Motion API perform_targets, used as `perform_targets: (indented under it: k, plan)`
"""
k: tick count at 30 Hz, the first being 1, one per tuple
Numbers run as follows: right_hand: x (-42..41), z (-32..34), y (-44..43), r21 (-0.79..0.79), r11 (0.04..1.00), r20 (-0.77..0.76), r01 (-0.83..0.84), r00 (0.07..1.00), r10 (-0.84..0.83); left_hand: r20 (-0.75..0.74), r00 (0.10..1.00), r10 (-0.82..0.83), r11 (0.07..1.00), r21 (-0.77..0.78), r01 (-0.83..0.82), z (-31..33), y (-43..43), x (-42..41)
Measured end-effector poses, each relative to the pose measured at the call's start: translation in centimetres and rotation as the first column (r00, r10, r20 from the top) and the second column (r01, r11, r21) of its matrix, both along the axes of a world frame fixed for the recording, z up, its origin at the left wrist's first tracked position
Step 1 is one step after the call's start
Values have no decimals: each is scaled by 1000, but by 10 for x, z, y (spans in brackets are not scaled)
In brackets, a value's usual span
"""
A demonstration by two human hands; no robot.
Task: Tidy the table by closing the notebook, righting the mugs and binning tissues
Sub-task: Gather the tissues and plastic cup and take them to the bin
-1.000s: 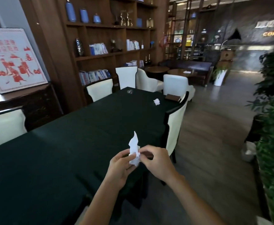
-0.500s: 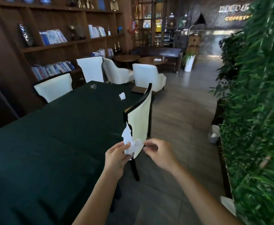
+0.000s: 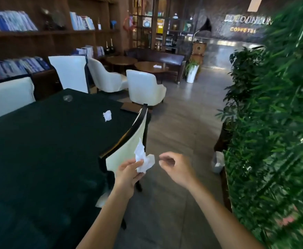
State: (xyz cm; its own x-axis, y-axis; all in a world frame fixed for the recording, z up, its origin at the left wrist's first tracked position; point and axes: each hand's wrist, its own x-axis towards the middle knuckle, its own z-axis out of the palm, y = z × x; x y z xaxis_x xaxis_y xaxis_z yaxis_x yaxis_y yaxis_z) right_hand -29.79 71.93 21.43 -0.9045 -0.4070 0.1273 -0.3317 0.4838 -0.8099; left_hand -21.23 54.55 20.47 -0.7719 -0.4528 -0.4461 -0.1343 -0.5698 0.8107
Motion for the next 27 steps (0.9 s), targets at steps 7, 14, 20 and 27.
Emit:
perform_targets:
  k: [7,14,20,27]
  plan:
    - [-110,7,-28,40,999,-7,16,1000,-16,-29,999,-28,999,-24,28,14,-19,-111]
    - [-203,-16,-42,29,999,22,-42,999,41,13,999,43,997,-60,-43,1,-36,-194]
    - [-308,-27,-52,20,992,51,-121,991,120,12,992,123,988,-101,-121,-15,-48,-281]
    - [-430,-21,-67,60,947,80,-316,947,311,-30,968,249,957,-143,-251,-21,-64,-372]
